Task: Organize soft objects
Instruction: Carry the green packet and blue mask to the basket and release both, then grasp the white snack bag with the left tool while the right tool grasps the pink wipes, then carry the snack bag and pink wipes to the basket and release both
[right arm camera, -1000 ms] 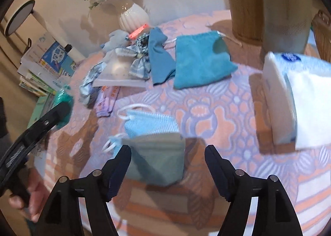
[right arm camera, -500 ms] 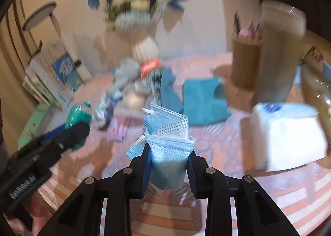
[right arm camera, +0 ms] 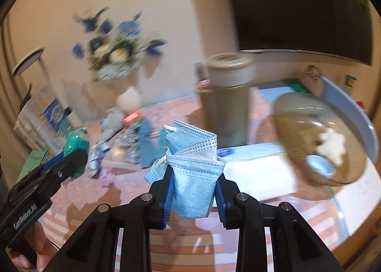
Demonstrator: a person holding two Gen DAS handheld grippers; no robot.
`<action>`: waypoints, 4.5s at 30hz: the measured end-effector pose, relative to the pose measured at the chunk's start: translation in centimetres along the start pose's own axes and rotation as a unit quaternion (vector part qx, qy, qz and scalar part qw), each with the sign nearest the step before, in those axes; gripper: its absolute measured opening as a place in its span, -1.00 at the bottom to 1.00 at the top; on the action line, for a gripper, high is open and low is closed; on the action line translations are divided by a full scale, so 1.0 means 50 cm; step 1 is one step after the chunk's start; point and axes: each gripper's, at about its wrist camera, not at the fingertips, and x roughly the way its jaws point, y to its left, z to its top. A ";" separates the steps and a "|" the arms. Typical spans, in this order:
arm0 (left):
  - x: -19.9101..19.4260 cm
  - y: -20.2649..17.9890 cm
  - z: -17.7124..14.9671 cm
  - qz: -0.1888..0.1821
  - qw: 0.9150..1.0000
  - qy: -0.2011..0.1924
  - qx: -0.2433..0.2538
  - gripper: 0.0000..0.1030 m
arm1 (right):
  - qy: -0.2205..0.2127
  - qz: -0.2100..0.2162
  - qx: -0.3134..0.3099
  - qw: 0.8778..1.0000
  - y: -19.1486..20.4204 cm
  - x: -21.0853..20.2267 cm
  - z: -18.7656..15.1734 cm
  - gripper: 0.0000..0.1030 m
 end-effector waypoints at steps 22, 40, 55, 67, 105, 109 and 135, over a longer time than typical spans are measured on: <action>0.363 -0.391 0.120 -0.089 0.989 0.076 0.087 -0.34 | -0.055 -0.134 0.208 0.967 -0.442 -0.013 0.139 -0.41; 0.284 -0.380 0.099 -0.123 0.985 0.056 0.106 0.49 | -0.042 -0.070 0.242 0.967 -0.475 -0.045 0.091 -0.30; -0.094 0.045 0.092 0.049 0.998 -0.029 0.008 0.49 | -0.047 0.030 0.013 0.998 -0.044 -0.080 0.054 0.18; -0.069 0.371 -0.051 0.193 0.976 0.012 -0.099 0.49 | 0.021 0.123 -0.078 0.989 0.218 0.179 -0.039 0.18; 0.191 0.533 -0.075 0.061 0.979 0.099 -0.168 0.15 | 0.133 0.096 -0.158 0.974 0.449 0.446 -0.116 0.44; 0.189 0.561 -0.084 0.031 0.974 0.082 -0.210 0.15 | 0.135 0.060 -0.169 0.975 0.470 0.486 -0.119 0.36; 0.068 0.375 -0.105 0.068 0.990 0.043 -0.113 -0.06 | 0.117 0.063 -0.061 0.989 0.209 0.293 -0.149 -0.28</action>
